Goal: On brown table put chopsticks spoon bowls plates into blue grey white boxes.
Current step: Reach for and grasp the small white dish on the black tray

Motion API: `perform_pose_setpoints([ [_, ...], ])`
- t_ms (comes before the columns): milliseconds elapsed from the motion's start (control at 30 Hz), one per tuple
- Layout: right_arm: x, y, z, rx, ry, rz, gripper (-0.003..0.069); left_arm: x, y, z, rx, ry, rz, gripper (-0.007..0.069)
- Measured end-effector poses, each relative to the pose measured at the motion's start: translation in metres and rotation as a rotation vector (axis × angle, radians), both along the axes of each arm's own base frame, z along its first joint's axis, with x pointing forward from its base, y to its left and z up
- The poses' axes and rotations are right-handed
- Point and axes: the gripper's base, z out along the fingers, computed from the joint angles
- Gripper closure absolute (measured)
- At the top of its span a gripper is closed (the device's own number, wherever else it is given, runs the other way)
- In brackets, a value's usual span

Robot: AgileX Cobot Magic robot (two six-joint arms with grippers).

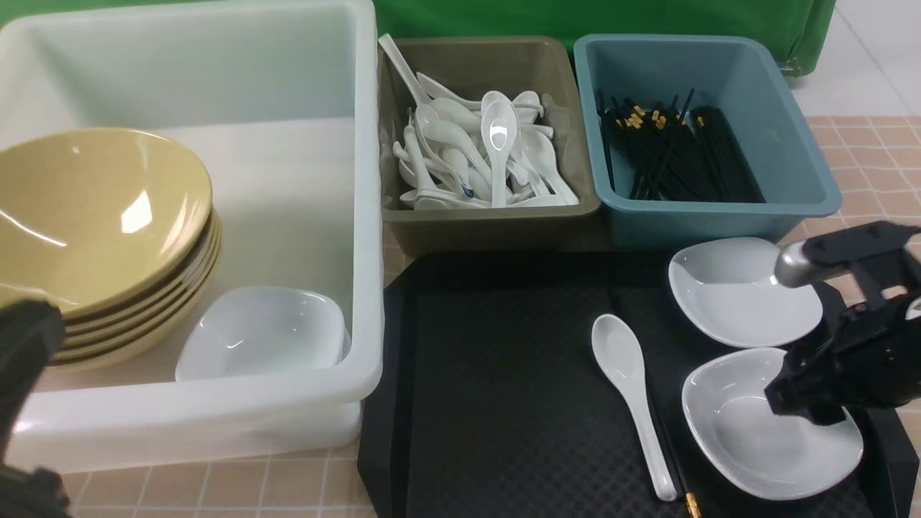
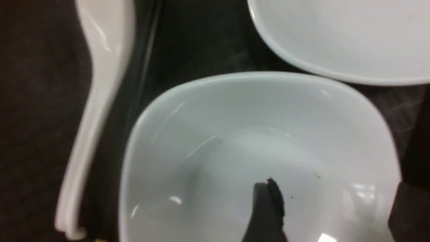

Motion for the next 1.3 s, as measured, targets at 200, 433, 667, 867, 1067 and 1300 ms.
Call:
perform_pose_setpoints([
  [200, 0.013, 0.003, -0.021, -0.001, 0.104, -0.005, 0.0186, -0.002, 0.006, -0.023, 0.03, -0.063, 0.069, 0.0623],
  [433, 0.014, 0.004, -0.011, 0.006, 0.136, 0.01, 0.0342, -0.004, 0.011, -0.028, 0.023, -0.16, 0.126, 0.0623],
  [667, 0.024, 0.001, 0.023, -0.042, -0.003, 0.037, 0.0323, -0.004, 0.012, -0.027, 0.022, -0.176, 0.133, 0.0623],
  [867, 0.033, -0.002, 0.01, -0.091, -0.005, 0.046, 0.0201, -0.004, 0.012, -0.027, 0.022, -0.176, 0.133, 0.0623],
  [1067, 0.04, -0.002, -0.011, -0.093, 0.053, 0.023, 0.0175, -0.004, 0.012, -0.027, 0.022, -0.176, 0.133, 0.0623],
  [1300, 0.035, -0.001, -0.016, -0.078, 0.143, -0.014, 0.0371, -0.004, 0.012, -0.027, 0.024, -0.176, 0.133, 0.0623],
])
